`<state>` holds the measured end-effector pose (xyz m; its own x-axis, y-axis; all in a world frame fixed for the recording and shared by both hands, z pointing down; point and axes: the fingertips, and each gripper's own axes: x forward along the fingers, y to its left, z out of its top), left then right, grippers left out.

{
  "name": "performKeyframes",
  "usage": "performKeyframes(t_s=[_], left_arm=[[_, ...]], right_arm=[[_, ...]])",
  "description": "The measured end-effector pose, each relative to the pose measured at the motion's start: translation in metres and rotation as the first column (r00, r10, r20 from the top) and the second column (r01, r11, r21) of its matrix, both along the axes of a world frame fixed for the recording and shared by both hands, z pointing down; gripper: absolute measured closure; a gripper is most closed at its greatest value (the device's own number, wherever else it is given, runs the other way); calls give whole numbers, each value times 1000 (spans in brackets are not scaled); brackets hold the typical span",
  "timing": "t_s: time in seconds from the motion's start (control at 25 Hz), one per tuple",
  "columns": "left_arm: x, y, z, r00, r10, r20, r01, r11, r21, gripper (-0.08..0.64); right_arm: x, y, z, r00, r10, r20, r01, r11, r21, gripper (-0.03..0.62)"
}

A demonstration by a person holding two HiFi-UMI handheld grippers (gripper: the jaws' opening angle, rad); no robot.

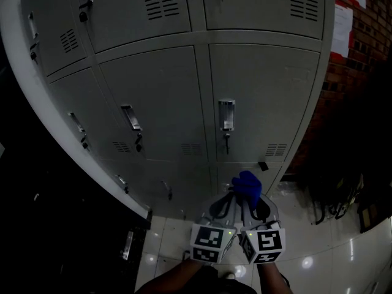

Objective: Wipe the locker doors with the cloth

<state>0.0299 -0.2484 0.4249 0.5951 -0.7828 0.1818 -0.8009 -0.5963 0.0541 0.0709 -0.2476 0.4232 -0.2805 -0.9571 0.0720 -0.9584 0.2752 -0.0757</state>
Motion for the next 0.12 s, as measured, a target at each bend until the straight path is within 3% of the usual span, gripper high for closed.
performKeyframes(t_s=[0.12], left_arm=[[1, 2, 3, 1000, 1, 2, -1, 1000, -6, 557]], right_arm=[[0, 1, 0, 1000, -1, 1, 1, 1000, 1, 518]])
